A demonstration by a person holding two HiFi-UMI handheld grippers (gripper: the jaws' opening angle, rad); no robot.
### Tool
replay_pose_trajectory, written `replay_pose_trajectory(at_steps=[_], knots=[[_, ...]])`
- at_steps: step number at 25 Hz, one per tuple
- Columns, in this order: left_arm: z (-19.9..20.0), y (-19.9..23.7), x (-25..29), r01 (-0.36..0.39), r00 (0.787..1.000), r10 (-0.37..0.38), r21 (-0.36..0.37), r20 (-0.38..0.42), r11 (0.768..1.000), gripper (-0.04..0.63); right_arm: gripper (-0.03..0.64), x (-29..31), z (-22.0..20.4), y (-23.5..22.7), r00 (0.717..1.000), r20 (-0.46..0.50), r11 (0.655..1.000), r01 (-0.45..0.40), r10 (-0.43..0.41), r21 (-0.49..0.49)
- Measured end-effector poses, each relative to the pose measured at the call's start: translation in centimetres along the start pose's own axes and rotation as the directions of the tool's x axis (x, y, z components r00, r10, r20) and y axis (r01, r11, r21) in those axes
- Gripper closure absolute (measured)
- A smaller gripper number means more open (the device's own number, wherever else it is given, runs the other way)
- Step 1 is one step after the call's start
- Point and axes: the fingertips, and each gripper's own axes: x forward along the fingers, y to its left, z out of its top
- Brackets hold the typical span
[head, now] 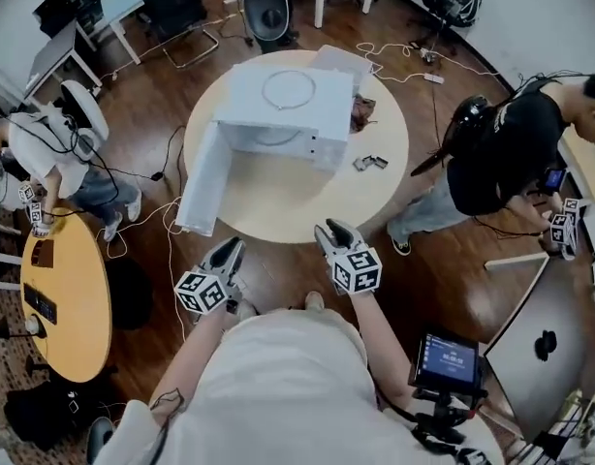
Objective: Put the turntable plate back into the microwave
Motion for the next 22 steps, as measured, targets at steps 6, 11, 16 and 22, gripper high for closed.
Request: replay_pose_trajectory(at_steps=[6,11,16,22], knots=[[-2.6,-2.8,1.5,0.029,0.998,-0.030,-0.027,-0.052,0.999,0.548,0.485,-2.5,-1.5,-0.1,0.999,-0.035,1.000,-0.007,0.006,-0.029],[-5.1,-4.6,2.2,0.037,0.996,-0.042,-0.055,-0.081,0.998,0.548,0.485,-4.5,-3.4,-0.6,0.998,-0.068,0.999,-0.013,0.010,-0.039],[-6.9,-6.1,3.6,0.044,0.993,-0.050,-0.060,-0.106,0.997,0.548,0.486,-5.9,-4.9,-1.9,0.997,-0.082,0.999,-0.009,0.006,-0.031],[-8.5,-7.5,4.5,0.059,0.987,-0.066,-0.054,-0.148,0.997,0.548,0.486,-7.5,-6.1,-3.8,0.995,-0.101,1.000,0.015,-0.017,-0.024]])
